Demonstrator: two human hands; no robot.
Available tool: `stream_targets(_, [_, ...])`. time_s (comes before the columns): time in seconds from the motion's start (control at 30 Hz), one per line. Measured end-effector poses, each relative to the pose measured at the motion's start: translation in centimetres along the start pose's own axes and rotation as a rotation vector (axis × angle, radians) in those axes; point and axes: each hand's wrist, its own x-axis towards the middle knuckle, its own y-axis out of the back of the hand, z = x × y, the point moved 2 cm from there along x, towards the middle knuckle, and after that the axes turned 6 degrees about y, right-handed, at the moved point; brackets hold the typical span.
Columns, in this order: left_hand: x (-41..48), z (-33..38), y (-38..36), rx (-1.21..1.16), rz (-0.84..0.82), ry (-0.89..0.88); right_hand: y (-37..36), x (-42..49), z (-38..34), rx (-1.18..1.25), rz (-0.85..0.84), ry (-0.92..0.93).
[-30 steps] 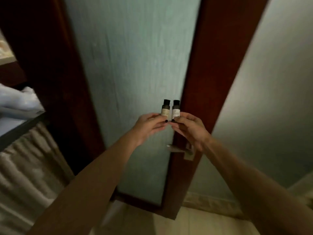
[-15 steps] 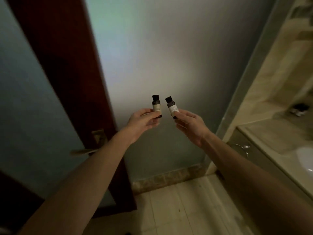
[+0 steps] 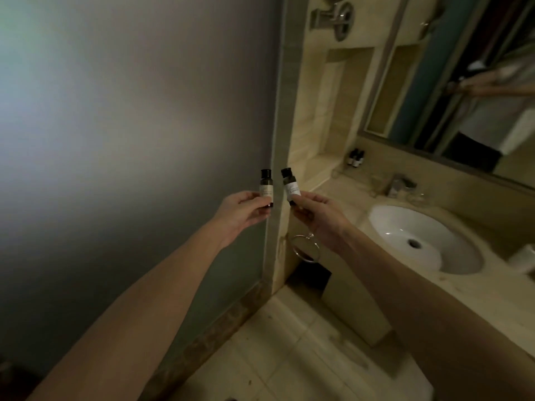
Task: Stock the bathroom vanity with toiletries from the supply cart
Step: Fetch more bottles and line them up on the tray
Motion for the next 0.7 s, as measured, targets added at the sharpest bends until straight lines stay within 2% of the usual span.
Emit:
stream_targets(0.17, [8.2,1.8,-3.7,0.083,-0.156,0.046,3.6,4.1,-2.1,0.047,0.193,0.069])
stream_targets(0.37, [15.1,2.5,-7.9,0.096,-0.152,0.033,8.8,6.5,-2.7,0.067,0.396,0.091])
stream_targets(0.7, [26.2,1.3,-15.2,0.218,-0.203,0.072,18.8,13.9,-4.6,0.042,0.482,0.104])
